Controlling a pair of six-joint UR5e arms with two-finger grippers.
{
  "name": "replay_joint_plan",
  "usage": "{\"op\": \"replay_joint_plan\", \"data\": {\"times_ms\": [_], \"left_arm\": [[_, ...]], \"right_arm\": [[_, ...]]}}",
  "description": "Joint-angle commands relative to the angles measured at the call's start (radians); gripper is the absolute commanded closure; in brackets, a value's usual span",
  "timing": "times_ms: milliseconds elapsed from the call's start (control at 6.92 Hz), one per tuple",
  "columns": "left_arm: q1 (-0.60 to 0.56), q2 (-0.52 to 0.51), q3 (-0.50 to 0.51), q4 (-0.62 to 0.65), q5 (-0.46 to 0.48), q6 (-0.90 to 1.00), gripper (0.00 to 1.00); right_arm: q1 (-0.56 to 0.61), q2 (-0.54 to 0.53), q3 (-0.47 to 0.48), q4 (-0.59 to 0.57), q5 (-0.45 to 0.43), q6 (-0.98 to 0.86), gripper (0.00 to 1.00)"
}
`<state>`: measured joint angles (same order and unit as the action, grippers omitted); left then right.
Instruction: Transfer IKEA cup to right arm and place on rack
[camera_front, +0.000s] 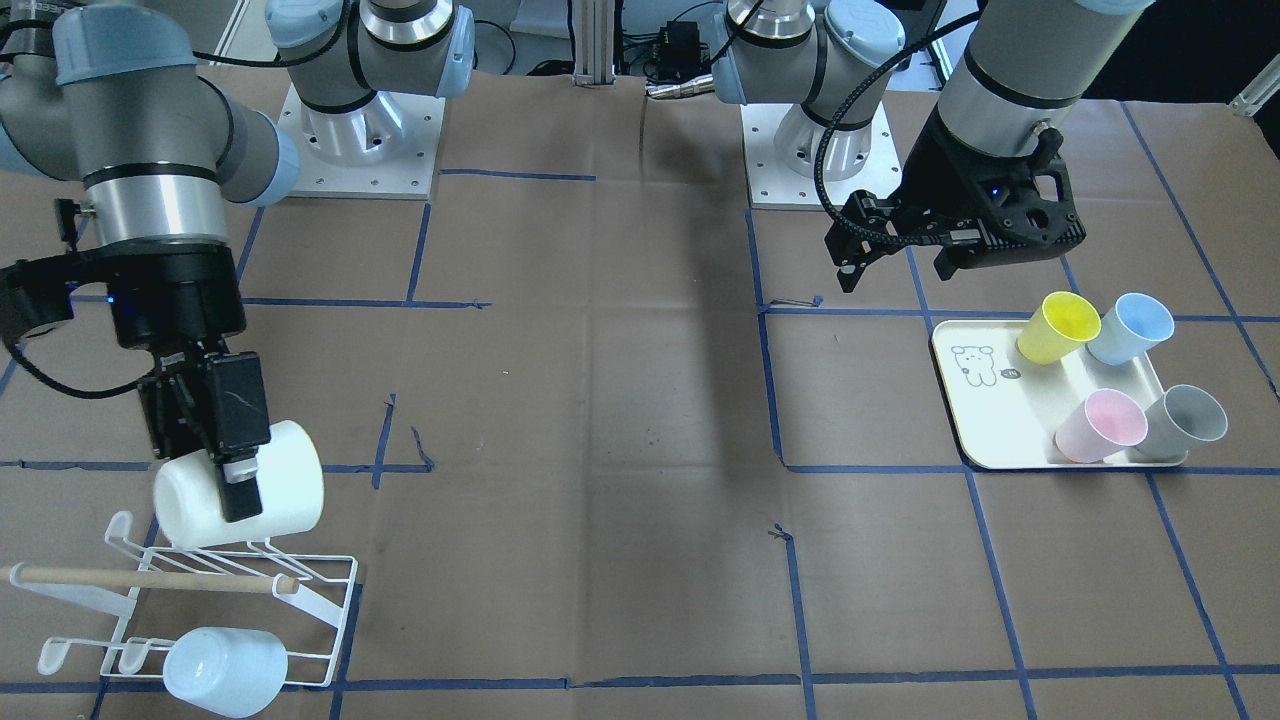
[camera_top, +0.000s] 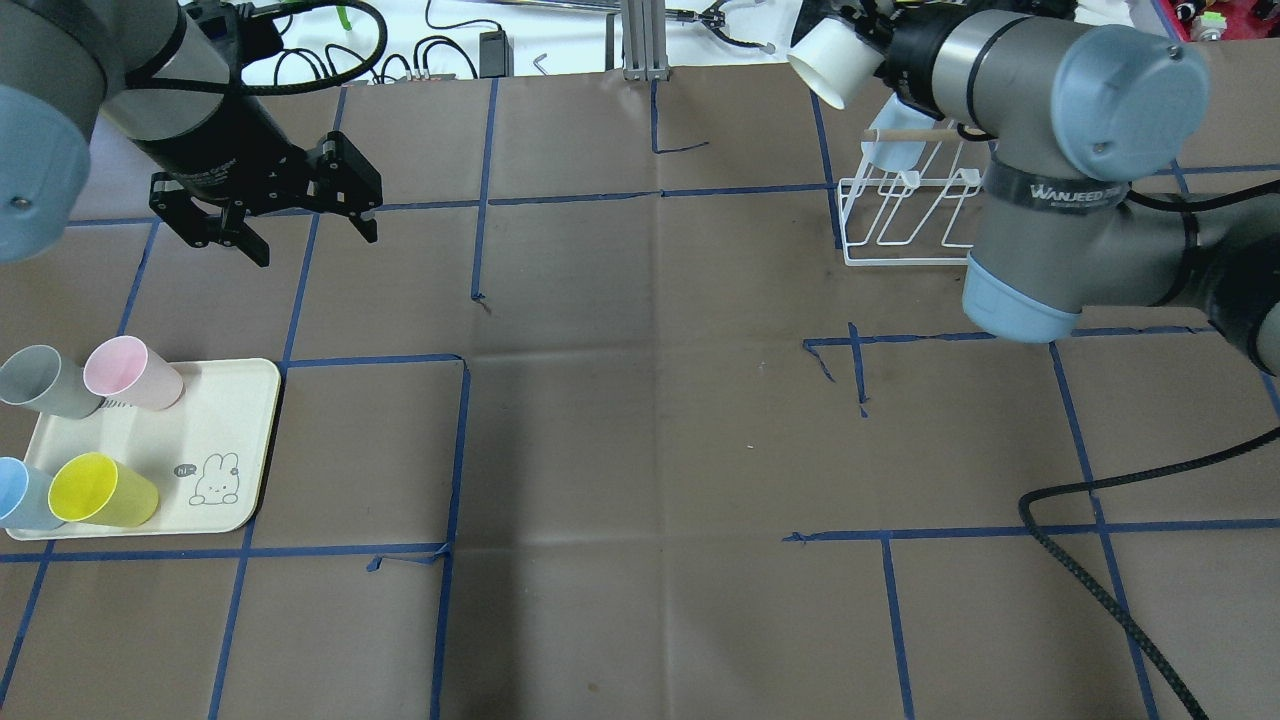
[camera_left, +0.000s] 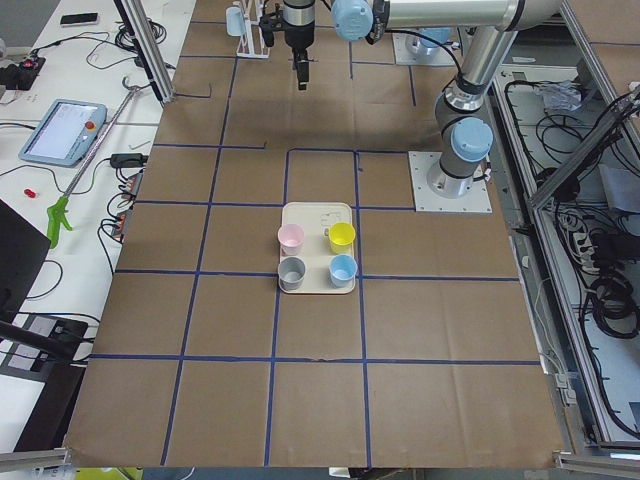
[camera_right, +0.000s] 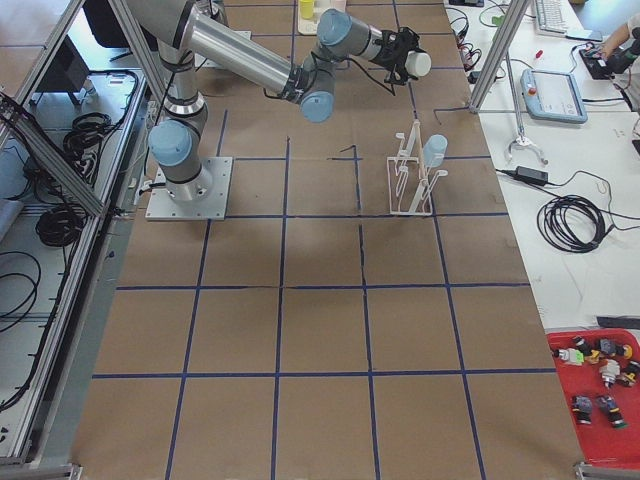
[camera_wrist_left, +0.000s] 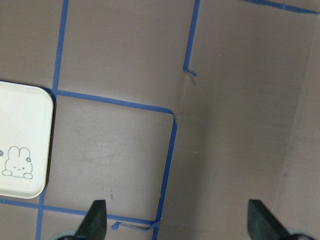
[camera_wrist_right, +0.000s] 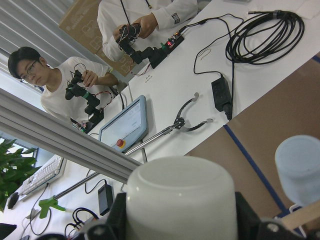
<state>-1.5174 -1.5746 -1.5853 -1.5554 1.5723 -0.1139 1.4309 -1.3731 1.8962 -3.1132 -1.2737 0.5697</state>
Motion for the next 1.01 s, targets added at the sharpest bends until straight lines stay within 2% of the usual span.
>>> {"op": "replay_joint_plan", "data": {"times_ms": [0,289,578,867], "left_arm": [[-0.009,0.004,0.005,-0.009,0.003,0.000,0.01],[-0.015,0.005,0.005,-0.002,0.002,0.016,0.01],[-0.015,0.002,0.005,0.001,0.003,0.016,0.00],[-0.015,-0.001,0.005,0.009,0.003,0.014,0.00]], "right_arm": [[-0.099,0.023,-0.052,-0.010,-0.004,-0.384,0.93],[-0.160,0.133,-0.115,-0.112,0.002,-0.603,0.93],[-0.202,0.248,-0.195,-0.175,0.011,-0.733,0.93],[-0.218,0.340,-0.238,-0.205,0.010,-0.752,0.93]]}}
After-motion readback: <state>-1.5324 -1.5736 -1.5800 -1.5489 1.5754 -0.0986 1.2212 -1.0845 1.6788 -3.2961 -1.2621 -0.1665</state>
